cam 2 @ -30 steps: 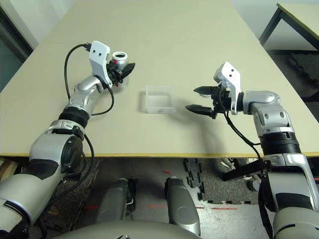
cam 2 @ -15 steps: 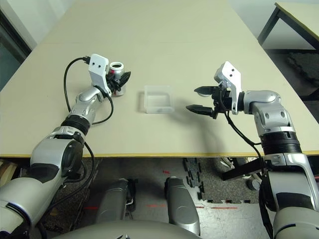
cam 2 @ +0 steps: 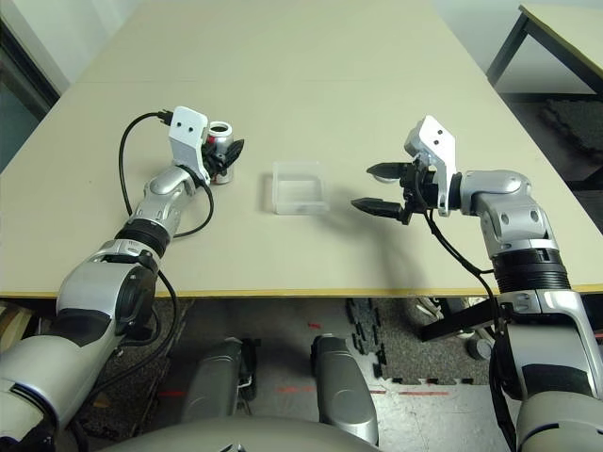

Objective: Pour the medicine from the bottle into the box.

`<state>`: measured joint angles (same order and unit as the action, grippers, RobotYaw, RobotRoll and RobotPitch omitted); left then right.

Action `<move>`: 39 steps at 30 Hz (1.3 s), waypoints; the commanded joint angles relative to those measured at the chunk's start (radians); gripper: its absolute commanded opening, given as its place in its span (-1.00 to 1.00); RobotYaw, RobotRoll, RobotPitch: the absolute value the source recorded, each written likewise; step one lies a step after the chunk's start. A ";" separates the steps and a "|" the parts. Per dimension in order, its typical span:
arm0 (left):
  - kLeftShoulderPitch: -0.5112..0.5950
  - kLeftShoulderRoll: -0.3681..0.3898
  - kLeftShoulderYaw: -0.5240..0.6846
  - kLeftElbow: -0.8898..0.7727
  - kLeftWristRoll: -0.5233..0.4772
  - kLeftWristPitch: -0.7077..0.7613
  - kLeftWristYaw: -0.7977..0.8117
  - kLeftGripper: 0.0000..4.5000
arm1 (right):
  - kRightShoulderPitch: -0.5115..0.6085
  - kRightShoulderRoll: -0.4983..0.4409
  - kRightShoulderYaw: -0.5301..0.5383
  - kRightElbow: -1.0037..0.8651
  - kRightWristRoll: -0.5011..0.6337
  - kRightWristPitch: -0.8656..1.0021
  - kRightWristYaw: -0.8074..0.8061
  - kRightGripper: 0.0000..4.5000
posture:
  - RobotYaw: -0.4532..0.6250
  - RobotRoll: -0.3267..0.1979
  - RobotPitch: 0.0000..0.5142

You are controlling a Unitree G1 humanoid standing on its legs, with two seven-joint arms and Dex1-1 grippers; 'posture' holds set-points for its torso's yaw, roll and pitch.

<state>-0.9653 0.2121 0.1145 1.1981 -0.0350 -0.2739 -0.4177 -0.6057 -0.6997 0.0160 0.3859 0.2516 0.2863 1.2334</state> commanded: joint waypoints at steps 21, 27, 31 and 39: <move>0.184 0.016 0.044 -0.178 -0.080 0.012 -0.092 0.99 | -0.026 0.024 0.021 0.027 -0.011 -0.025 -0.005 1.00 | -0.31 0.25 -0.51; 0.301 0.023 0.048 -0.360 -0.130 0.083 -0.148 0.99 | -0.027 0.032 0.020 0.039 -0.017 -0.036 -0.006 1.00 | -0.30 0.25 -0.51; 0.397 0.033 0.045 -0.511 -0.154 0.146 -0.152 0.99 | -0.025 0.034 0.018 0.045 -0.019 -0.042 -0.007 1.00 | -0.30 0.25 -0.51; 0.618 0.094 0.089 -0.859 -0.269 0.331 -0.170 0.99 | -0.022 0.047 0.006 0.069 -0.017 -0.061 -0.027 1.00 | -0.28 0.25 -0.51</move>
<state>-0.3723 0.2935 0.1876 0.3993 -0.2735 0.0092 -0.5814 -0.6266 -0.6563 0.0283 0.4398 0.2367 0.2328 1.2150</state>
